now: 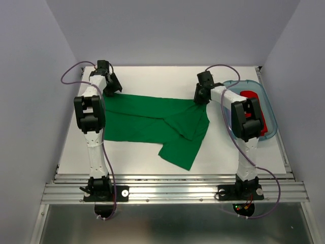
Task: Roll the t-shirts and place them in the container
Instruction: Fold the T-shirt at the center of the board.
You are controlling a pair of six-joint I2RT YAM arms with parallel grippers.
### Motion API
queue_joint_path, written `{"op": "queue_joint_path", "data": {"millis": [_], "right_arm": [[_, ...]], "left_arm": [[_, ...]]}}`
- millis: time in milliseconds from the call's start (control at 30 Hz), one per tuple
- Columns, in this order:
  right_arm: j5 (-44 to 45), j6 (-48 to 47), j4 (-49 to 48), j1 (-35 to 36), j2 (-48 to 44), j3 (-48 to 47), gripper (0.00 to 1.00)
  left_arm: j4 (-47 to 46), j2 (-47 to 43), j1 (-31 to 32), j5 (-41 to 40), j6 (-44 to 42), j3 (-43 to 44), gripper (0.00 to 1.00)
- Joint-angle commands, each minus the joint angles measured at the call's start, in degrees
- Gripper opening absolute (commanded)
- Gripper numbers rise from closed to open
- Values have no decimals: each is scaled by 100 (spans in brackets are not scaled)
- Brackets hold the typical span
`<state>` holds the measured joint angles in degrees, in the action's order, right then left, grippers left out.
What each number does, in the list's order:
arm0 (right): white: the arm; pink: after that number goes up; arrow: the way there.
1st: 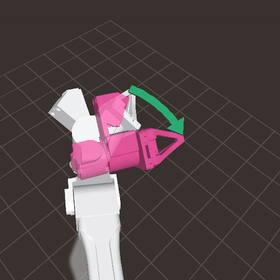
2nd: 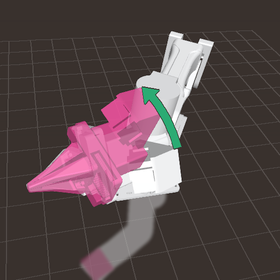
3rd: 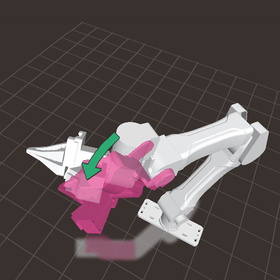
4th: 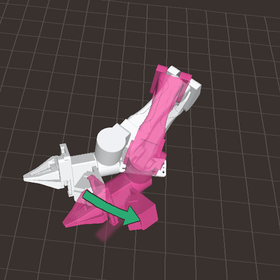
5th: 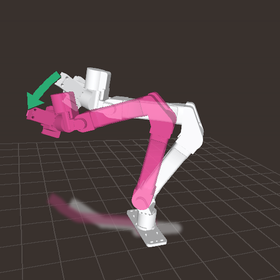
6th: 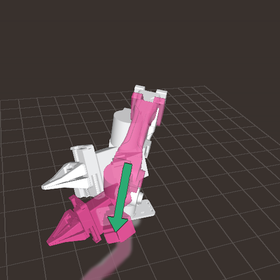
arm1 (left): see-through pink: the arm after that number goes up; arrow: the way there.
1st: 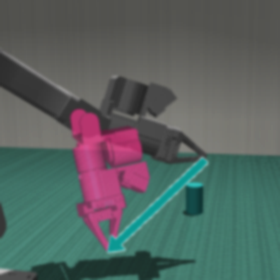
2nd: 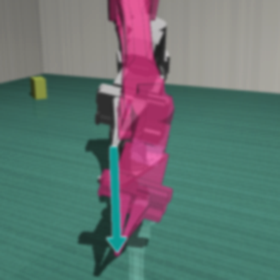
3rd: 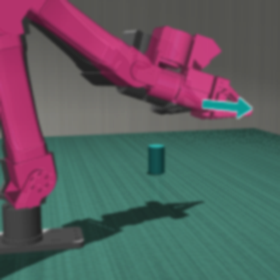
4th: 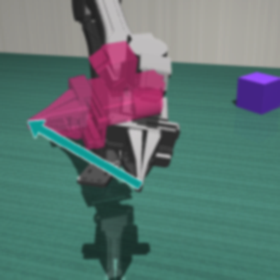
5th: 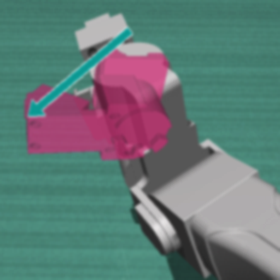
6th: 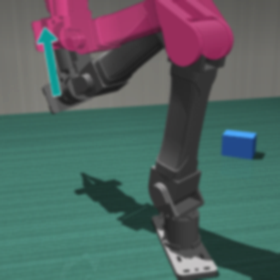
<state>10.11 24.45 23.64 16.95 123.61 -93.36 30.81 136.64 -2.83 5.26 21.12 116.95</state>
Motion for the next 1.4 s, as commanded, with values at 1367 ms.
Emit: {"op": "queue_joint_path", "data": {"millis": [1367], "right_arm": [[984, -713, 484, 2972, -1313, 1532, 31]], "left_arm": [[-515, -3890, 178, -60, 67, -3697, 65]]}}
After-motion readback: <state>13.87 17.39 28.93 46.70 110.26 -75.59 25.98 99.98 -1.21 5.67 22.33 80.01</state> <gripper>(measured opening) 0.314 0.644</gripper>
